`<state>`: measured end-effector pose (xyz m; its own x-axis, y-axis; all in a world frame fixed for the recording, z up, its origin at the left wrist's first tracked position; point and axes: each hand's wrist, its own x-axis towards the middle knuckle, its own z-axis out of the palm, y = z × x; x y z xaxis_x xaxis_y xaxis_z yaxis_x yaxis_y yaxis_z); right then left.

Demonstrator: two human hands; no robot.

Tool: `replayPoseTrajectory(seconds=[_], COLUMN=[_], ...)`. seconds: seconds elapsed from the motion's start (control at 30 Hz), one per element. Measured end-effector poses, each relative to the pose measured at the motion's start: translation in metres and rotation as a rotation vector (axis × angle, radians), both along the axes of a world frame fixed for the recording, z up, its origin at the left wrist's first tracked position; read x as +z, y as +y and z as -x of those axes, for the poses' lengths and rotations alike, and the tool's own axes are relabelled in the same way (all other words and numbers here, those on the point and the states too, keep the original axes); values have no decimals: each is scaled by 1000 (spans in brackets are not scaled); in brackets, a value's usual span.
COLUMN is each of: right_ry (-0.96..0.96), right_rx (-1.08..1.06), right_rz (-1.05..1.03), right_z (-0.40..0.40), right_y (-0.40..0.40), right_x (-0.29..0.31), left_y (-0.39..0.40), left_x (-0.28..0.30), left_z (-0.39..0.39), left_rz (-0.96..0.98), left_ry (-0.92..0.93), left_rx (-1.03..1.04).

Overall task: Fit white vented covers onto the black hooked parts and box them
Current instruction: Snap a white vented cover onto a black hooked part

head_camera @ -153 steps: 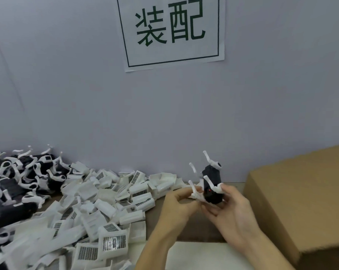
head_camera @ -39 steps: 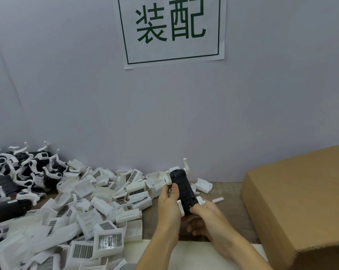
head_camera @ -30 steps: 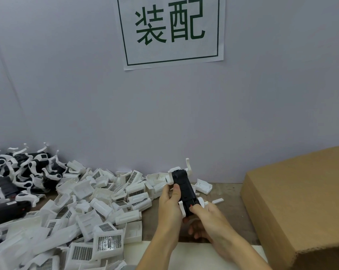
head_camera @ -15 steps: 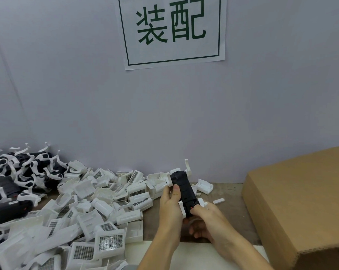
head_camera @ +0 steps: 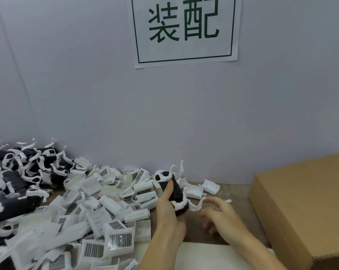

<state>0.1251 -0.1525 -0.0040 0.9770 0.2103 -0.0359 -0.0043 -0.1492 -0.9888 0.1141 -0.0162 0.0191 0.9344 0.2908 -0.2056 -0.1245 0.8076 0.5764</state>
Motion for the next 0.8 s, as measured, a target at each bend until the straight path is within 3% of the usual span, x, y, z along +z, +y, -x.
replayPoseTrajectory(seconds=[0.1,0.23,0.37,0.5,0.6,0.7,0.8], right_ry=[-218,-361,-337,-246,-377,-447,-384], right_rx=[-172,-133,-26,13,-115,-290,-402], right_rz=[295,641,973,1111,1006,613,299], right_z=[-15,-49,-73,-81,-84,-73,-57], right_y=[-1,7,9,8,7,8,8], right_x=[6,17,24,18,9,6,4], left_y=[2,-3,-1,2,0,0,0], left_x=[-3,-6,-11,-11,-12,-15,-19], left_z=[-3,-5,-6,-7,-9,-10,-9], left_rz=[-14,-168,-222,-236,-274,-317,-340], left_ry=[10,96,221,207,183,165,158], left_rx=[-9,-22,43,90,67,5,-35])
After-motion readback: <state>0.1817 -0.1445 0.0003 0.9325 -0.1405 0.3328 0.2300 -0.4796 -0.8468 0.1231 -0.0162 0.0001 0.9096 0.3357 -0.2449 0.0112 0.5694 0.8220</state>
